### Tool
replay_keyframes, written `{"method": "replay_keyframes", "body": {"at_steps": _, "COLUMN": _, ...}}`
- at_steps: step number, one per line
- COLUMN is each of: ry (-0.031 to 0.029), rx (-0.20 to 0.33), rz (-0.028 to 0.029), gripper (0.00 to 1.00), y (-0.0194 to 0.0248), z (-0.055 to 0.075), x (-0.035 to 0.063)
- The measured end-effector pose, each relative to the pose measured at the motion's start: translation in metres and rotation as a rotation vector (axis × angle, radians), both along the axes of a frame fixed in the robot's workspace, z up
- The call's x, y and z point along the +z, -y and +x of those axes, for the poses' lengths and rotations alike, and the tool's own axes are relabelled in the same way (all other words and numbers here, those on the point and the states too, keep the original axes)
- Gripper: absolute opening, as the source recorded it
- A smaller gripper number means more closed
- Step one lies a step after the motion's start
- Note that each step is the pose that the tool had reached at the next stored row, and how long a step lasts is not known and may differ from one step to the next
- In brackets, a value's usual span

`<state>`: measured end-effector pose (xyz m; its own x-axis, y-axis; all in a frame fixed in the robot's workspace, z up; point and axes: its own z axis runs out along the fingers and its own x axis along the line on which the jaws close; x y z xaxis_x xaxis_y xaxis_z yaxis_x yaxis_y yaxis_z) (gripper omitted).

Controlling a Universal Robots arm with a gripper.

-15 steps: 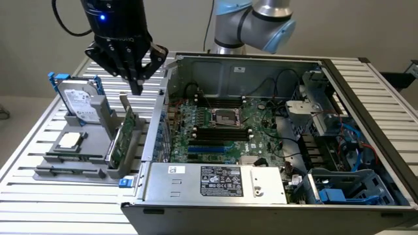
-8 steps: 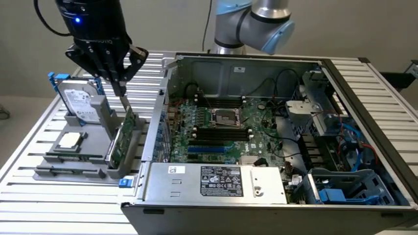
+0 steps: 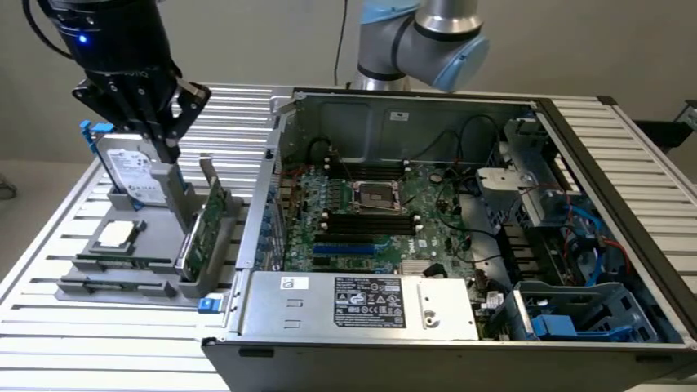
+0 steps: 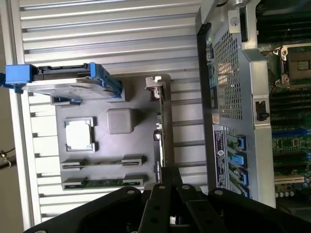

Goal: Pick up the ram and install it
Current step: 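Reach for the ram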

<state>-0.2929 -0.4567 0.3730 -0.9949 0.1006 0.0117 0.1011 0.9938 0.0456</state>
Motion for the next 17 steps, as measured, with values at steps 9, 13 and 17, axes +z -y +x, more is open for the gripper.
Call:
{"method": "replay_keyframes", "body": {"at_steps": 9, "ry": -0.0049, "rx": 0.0, "rz": -0.0015, "gripper": 0.11, "y": -0.0011, "z": -0.041, "x": -0.0071}}
{"method": "replay_keyframes", "body": {"at_steps": 13, "ry": -0.0051, "rx": 0.006, "rz": -0.0051, "gripper": 0.11, "y": -0.0011, "z": -0.053, "x": -0.0102}}
{"method": "replay_keyframes", "body": {"at_steps": 17, "ry": -0.005, "rx": 0.022, "rz": -0.0109, "gripper": 0.11, "y": -0.0011, "z": -0.061, "x": -0.0135}}
